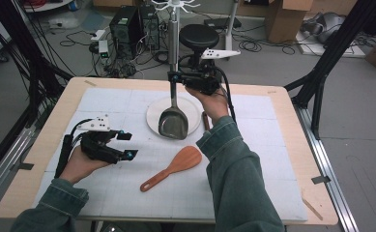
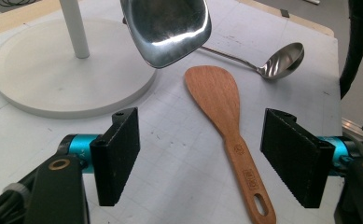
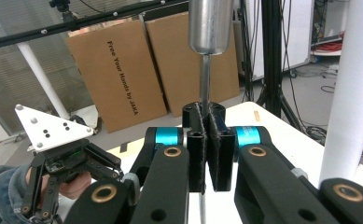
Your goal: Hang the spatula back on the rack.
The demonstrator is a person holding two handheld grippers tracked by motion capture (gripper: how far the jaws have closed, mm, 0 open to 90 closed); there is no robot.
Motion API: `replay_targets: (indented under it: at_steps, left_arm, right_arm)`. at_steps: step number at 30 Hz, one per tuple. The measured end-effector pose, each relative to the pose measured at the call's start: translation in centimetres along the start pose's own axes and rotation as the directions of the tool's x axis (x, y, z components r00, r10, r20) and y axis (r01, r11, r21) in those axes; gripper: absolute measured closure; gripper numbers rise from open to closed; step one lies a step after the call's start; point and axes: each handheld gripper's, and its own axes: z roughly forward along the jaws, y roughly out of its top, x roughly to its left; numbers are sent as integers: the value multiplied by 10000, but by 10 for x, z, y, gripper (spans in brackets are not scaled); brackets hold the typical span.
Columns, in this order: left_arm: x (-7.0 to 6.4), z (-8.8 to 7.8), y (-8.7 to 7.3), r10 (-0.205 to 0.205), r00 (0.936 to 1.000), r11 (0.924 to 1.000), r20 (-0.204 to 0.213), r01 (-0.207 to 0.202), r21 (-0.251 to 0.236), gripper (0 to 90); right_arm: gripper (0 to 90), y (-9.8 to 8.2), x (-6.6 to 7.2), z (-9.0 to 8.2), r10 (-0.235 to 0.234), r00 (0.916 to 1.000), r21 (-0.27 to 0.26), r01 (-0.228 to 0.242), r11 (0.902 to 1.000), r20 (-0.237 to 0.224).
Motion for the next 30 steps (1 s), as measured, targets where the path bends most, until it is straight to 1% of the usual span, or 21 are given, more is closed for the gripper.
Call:
replay_targets:
  at_steps: [8,10,15,19,21,26,28,30]
  left_arm:
    - [0,0,0,-18,10000,10000,-16,18,1,290]
    - [0,0,-1,-28,10000,10000,-20,28,7,290]
    - [0,-1,-1,-11,10000,10000,-47,11,31,289]
    - [1,-1,-2,-11,10000,10000,-35,11,12,289]
    - [1,-1,-2,-56,10000,10000,-47,56,-27,289]
    - [2,-2,-3,-75,10000,10000,-52,75,-41,288]
    - [1,-2,-3,-88,9999,10000,-62,88,-35,288]
    - [2,-2,-3,-74,9999,10000,-86,74,-30,287]
  right_arm:
    - [875,-2,-5,3,33,9997,88,-36,10000,252]
    - [873,-2,-6,3,40,9997,115,-43,9999,257]
    - [862,-3,-7,5,67,9993,23,-68,10000,355]
    - [809,-1,-8,3,92,9981,-151,-83,9999,606]
    - [807,0,-9,2,39,9973,-57,-35,10000,729]
    - [788,4,-9,-1,-40,9963,-79,47,10000,858]
    - [781,5,-8,-1,-157,9955,-61,164,9998,938]
    - [776,5,-9,-2,-125,9954,-98,135,9999,952]
